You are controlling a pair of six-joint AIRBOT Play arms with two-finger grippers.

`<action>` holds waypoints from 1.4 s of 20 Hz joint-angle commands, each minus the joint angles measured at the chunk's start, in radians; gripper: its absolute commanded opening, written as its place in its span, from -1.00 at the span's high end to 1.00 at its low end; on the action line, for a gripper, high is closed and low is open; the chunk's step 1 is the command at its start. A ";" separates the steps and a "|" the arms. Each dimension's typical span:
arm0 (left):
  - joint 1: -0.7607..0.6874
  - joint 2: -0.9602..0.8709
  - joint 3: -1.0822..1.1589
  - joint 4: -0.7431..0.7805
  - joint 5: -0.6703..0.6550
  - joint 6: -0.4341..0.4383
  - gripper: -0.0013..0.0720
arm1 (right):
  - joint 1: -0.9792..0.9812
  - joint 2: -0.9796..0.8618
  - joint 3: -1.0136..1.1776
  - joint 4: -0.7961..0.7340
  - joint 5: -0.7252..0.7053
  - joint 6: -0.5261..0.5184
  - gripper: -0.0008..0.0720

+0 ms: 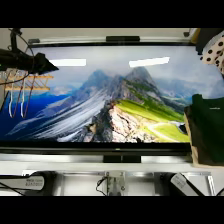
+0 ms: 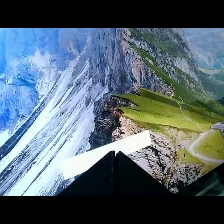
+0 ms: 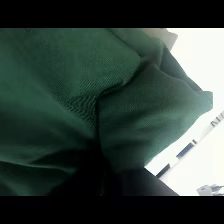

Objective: Fold the shirts.

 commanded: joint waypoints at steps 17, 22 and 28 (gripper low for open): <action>-0.343 -0.082 0.067 0.774 -0.253 -0.231 -0.94 | 0.890 -0.290 0.460 0.561 -0.337 0.069 -0.88; -0.343 0.072 -0.229 0.658 -0.045 -0.271 -0.94 | 0.978 -0.394 0.439 0.518 -0.253 0.059 -0.88; -0.343 0.051 -0.235 0.657 -0.016 -0.275 -0.94 | 0.982 -0.395 0.439 0.517 -0.253 0.059 -0.88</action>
